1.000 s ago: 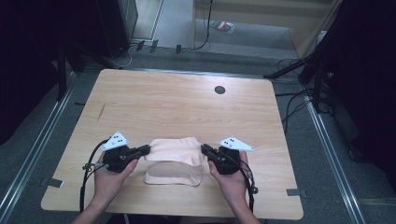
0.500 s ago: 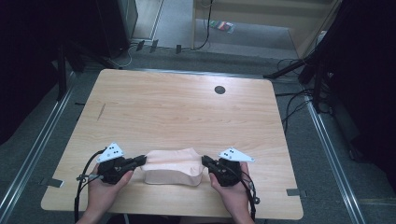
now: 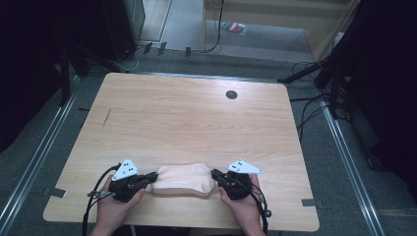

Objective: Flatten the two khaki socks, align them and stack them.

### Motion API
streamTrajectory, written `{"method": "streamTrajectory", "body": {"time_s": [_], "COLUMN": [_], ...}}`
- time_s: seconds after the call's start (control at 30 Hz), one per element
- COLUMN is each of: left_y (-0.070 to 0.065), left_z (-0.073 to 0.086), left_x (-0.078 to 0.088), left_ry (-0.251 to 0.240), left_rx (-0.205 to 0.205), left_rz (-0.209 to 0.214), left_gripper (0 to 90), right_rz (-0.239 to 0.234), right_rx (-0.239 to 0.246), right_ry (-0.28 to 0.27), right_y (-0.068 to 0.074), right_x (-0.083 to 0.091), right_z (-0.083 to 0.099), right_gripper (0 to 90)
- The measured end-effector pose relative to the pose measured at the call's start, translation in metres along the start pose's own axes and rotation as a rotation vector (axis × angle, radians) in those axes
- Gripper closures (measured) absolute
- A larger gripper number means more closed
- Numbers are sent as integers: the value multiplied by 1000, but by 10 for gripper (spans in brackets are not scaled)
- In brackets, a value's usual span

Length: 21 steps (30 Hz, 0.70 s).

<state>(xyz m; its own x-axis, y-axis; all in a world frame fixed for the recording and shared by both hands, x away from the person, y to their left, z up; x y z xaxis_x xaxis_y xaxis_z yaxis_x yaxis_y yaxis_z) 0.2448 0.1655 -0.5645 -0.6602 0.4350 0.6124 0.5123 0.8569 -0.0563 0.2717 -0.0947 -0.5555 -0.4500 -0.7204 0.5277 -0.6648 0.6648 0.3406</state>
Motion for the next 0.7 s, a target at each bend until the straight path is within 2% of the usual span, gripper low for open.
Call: {"method": "streamTrajectory", "body": {"time_s": [0.27, 0.7], "left_y": [-1, -4], "left_z": [5, 11], "left_x": [0, -7], "left_ry": [16, 45], "left_rx": [-40, -48], "left_rz": [-27, -28], "left_gripper": [891, 889], "right_rz": [-4, 14], "right_rx": [18, 33], "right_ry": [15, 42], "right_y": [3, -2], "right_x": [-5, -11], "right_z": [3, 10], "right_gripper": [866, 865]}}
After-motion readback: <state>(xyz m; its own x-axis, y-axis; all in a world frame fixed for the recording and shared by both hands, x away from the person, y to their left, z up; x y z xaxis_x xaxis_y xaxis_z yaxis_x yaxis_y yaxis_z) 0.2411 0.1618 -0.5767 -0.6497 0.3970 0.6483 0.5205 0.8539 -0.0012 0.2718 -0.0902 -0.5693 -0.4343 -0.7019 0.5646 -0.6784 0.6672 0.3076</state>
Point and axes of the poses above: each handheld gripper's, and its own axes: x roughly backward along the jaws, z roughly out of its underside, y roughly to its left, the point moved 6 cm from there along -x, roughly forward along the jaws, and after that the axes turned 10 degrees about -z, right-handed, at the moved point
